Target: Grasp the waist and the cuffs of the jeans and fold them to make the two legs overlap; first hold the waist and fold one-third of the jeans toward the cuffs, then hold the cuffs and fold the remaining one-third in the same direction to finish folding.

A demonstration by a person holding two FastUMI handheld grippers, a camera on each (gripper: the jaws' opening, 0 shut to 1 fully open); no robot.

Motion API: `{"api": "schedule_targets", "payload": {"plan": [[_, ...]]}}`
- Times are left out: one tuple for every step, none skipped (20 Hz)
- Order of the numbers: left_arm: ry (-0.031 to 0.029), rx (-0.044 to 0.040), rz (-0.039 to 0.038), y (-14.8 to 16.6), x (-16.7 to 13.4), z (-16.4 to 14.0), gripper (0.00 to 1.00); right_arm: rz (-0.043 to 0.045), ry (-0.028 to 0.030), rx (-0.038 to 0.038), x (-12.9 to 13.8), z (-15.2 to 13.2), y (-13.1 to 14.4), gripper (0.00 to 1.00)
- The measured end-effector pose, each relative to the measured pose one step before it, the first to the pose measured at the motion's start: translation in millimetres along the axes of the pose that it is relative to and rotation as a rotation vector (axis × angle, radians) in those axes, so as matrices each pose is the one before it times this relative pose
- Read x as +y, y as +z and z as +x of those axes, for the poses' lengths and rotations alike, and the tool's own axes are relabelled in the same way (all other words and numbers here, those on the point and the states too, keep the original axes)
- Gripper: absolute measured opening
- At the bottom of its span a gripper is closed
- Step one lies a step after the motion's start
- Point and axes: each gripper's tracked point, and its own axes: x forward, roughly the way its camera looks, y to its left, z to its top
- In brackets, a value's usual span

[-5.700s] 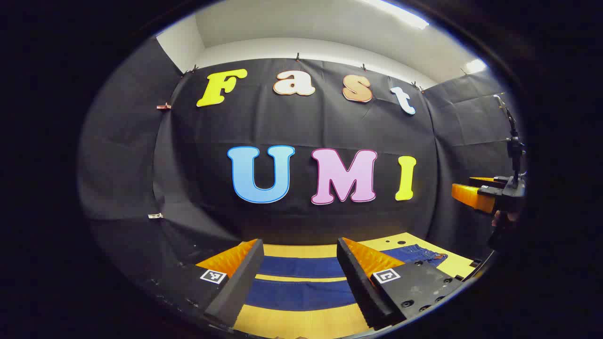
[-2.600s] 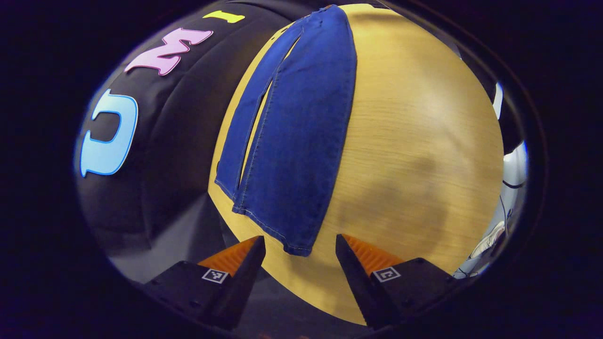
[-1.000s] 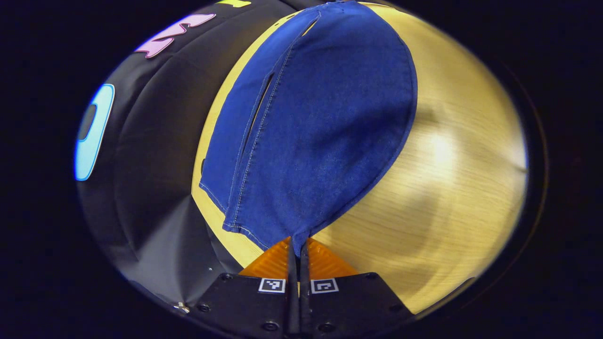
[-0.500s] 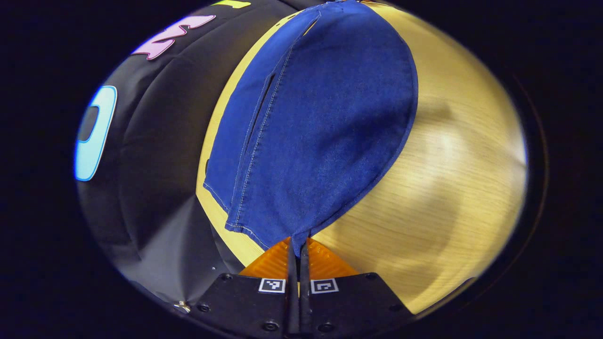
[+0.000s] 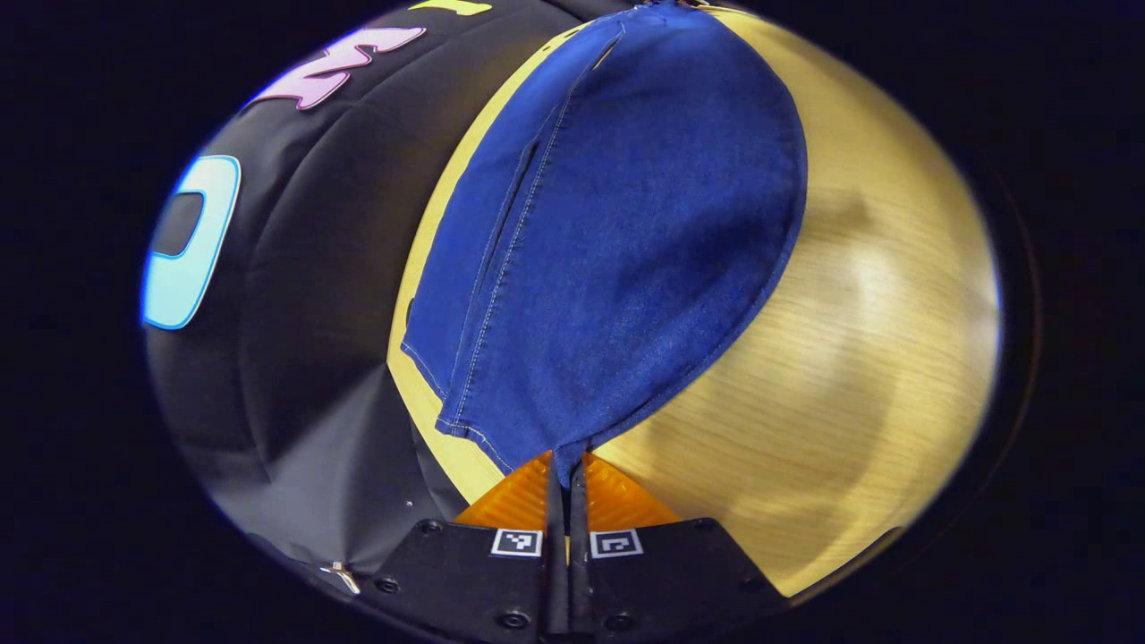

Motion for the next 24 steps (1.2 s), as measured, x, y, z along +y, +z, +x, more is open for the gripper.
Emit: {"api": "schedule_targets", "payload": {"plan": [[0.01098,0.00369,-0.01118,0.16,0.08,-0.04,0.05,0.01864,0.00647,0.00991,1.67,-4.34,-2.29,0.33],[0.01298,0.00537,-0.01104,0.67,0.16,0.47,0.06,0.02308,0.02205,-0.00552,1.02,0.94,1.77,0.21],[0.01608,0.02236,-0.00788,-0.8,-1.56,-0.46,0.06,0.0699,0.04422,-0.00213,3.69,-4.92,0.34,0.16],[0.02316,0.02382,-0.01801,0.13,-1.01,-1.51,0.06,0.06185,0.03902,-0.00249,5.35,-4.81,-2.12,0.11],[0.02968,0.01436,-0.03486,3.25,-1.31,-1.84,0.06,-0.0023,0.01906,-0.00045,1.14,-2.41,-1.63,0.09],[0.01746,-0.00097,-0.04592,3.33,-1.13,1.12,0.06,-0.04632,0.00213,-0.00011,-0.71,1.31,-1.25,0.09],[0.00592,0.00737,-0.05814,1.87,1.6,-0.15,0.06,-0.04693,0.00033,-0.00386,-2.15,-0.84,2.61,0.09],[-0.00746,0.01484,-0.07755,1.35,1.47,-0.49,0.06,-0.01812,0.01223,-0.00563,1.11,-1.42,1.65,0.09],[-0.02231,0.01177,-0.08919,1.73,0.8,0.53,0.06,0.02621,0.00598,0.01167,-1.73,-1.99,-2.12,0.09],[-0.01927,0.01537,-0.08536,3.35,2.52,-0.45,0.06,0.02528,-0.00762,-0.00262,-7.74,-2.51,0.73,0.09],[-0.00909,0.01032,-0.06531,1.66,0.28,-1.67,0.06,0.02815,-0.01287,-0.00143,-9.92,-1.92,2.39,0.09],[-0.00252,0.00705,-0.05273,4.83,3.08,-1.22,0.06,0.02229,-0.00323,0.00018,-6.86,-4.13,3.01,0.09],[-0.01227,0.00888,-0.06431,4.84,0.65,-1.25,0.06,0.02356,0.01224,-0.00187,-8.71,-2.0,2.96,0.09],[-0.03259,0.02009,-0.10953,7.47,-2.29,-2.15,0.06,0.04467,0.01179,0.00394,-9.39,0.13,1.73,0.09],[-0.0249,-0.00507,-0.1484,12.84,4.52,-4.3,0.06,0.08804,0.01811,-0.00303,-13.36,0.69,5.76,0.08],[-0.02377,-0.01797,-0.16992,20.41,6.47,-1.61,0.06,0.09844,0.00594,0.00325,-12.86,0.82,6.31,0.09],[-0.01939,-0.02715,-0.11519,21.05,3.06,-4.76,0.03,0.08061,-0.00699,-0.00845,-20.58,2.3,12.62,0.12],[-0.00875,-0.0153,-0.07585,22.17,2.49,0.43,0.06,0.05231,-0.01701,-0.02329,-23.77,2.04,16.31,0.09],[-0.0042,-0.0078,-0.0411,15.47,2.65,-4.07,0.06,0.04787,-0.01256,-0.00871,-19.37,2.89,14.91,0.09],[-0.00021,-0.00004,-0.01507,16.67,0.38,0.74,0.06,0.04269,0.00067,-0.01165,-13.03,6.37,12.31,0.09],[-0.00277,0.00443,-0.00751,17.81,1.93,4.67,0.06,0.03473,0.00388,0.00269,-10.14,7.36,9.88,0.09],[-0.0069,0.00842,-0.00532,16.44,2.78,10.98,0.06,0.03274,0.01582,0.02884,-5.13,10.93,5.71,0.09],[-0.01166,0.01729,-0.01348,15.13,5.01,19.38,0.06,0.03273,0.01335,0.02381,-3.26,9.76,6.17,0.09],[-0.01993,0.02799,-0.02993,14.22,-1.92,13.36,0.09,0.03151,0.01566,0.03204,-3.85,11.63,2.95,0.09]]}}
